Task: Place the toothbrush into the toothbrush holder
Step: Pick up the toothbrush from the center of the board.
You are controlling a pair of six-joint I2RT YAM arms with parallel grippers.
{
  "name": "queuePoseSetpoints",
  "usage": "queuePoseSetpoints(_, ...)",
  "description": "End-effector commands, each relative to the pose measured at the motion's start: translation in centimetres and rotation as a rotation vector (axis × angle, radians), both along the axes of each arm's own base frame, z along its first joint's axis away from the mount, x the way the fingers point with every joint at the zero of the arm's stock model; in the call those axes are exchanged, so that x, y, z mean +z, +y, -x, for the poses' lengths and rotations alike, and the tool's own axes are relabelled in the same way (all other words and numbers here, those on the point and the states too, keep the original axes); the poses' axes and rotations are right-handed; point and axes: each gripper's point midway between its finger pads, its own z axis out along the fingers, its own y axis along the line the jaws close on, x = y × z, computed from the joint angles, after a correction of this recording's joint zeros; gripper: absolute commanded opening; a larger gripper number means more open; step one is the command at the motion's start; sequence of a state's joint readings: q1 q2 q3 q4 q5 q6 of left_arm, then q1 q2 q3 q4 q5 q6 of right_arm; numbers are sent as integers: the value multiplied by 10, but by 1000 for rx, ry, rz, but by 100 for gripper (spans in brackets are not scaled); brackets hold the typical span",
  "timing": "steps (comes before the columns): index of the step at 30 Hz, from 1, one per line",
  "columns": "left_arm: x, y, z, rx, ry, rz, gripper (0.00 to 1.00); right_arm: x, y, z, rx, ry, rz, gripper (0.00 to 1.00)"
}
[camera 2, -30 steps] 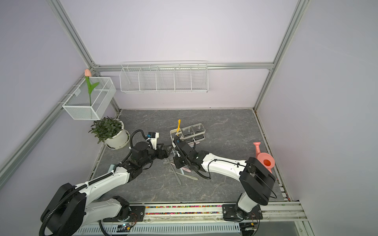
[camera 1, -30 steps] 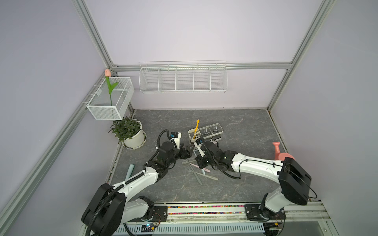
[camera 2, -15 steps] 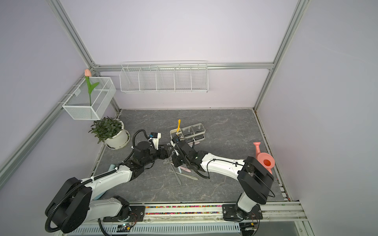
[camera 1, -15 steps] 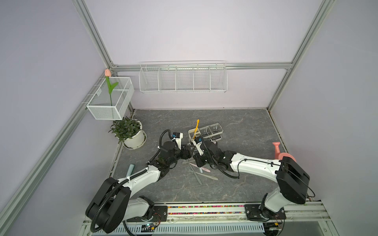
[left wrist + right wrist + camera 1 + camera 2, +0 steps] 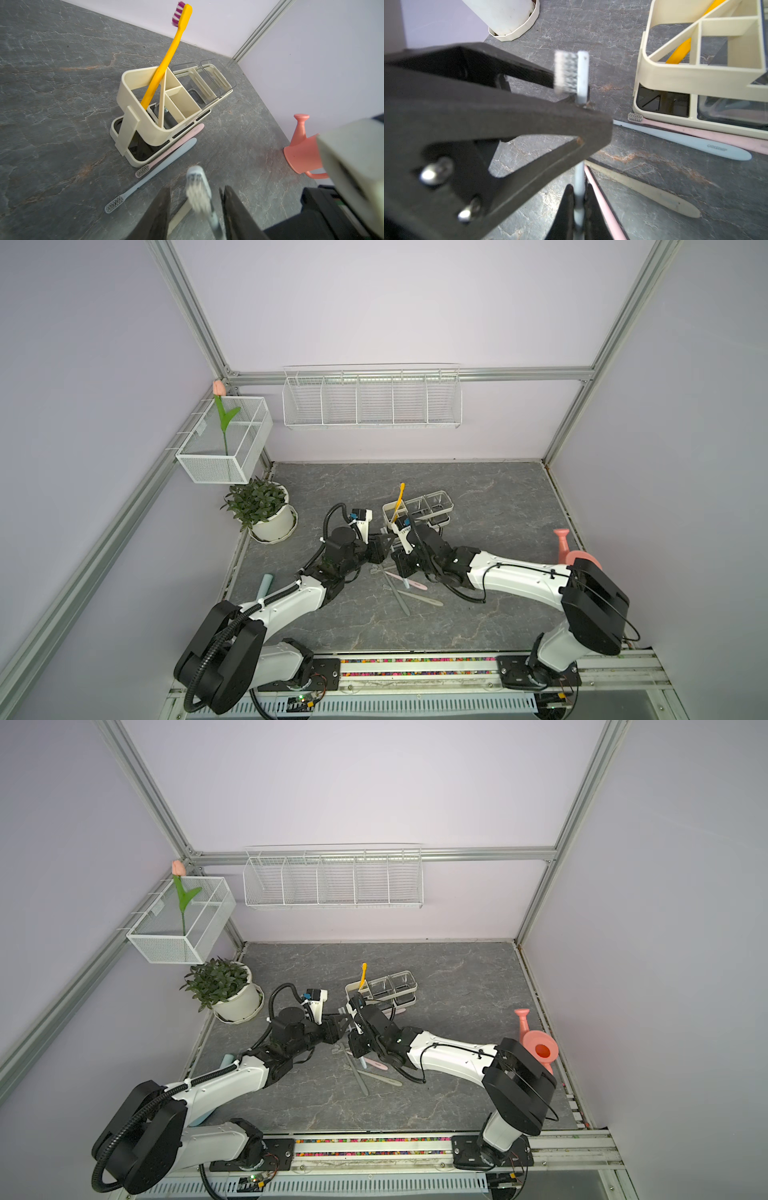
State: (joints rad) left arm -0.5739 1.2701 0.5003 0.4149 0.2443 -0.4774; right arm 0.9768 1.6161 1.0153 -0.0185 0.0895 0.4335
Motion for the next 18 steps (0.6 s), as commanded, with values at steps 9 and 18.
queuePoseSetpoints(9,13,0,-5,10,-38,23,34,0,0,-6,-22,-11,-2,8)
queuePoseSetpoints(18,14,1,-3,11,-48,22,25,-2,-2,-8,-33,-18,7,8)
